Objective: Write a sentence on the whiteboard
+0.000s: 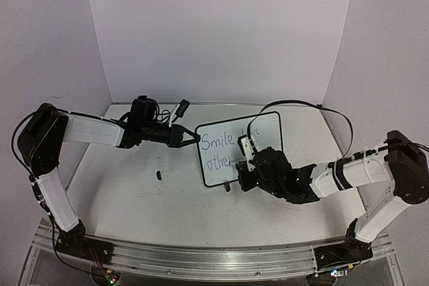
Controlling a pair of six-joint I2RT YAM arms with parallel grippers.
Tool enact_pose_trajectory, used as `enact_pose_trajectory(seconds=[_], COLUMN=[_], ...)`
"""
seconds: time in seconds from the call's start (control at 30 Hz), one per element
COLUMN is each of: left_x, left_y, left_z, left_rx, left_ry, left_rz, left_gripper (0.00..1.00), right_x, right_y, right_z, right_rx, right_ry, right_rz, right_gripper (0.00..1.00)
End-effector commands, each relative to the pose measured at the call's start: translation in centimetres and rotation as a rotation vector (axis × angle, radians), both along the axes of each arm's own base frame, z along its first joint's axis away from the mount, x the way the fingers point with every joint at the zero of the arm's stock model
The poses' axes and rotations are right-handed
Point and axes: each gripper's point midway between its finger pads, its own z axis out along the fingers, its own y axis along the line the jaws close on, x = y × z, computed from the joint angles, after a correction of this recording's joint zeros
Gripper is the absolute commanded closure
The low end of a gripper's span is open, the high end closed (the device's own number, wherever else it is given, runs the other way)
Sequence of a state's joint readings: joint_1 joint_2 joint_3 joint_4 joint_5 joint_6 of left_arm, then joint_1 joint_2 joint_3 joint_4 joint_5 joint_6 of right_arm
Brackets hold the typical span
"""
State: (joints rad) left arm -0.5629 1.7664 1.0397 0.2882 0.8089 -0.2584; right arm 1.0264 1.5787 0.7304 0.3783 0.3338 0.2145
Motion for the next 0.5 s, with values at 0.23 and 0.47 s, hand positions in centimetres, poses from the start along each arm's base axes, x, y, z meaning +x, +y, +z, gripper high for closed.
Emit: enact_pose_trajectory(seconds=[0.23,0.47], left_x=[0.1,0.0], left_y=[-0.1,-0.2], left_z=[3.0,3.1], left_rx=[-0.042,-0.044], left_ry=[-0.051,-0.053], left_rz=[-0.019,-0.020], left_gripper=[1.00,1.00], right_x=[2.0,0.5], right_y=[-1.2,-2.0], right_z=[3.4,3.1], right_rx=[0.059,0.103], right_ry=[-0.080,-0.066], right_rz=[-0.103,-0.055], right_gripper=[1.00,1.00])
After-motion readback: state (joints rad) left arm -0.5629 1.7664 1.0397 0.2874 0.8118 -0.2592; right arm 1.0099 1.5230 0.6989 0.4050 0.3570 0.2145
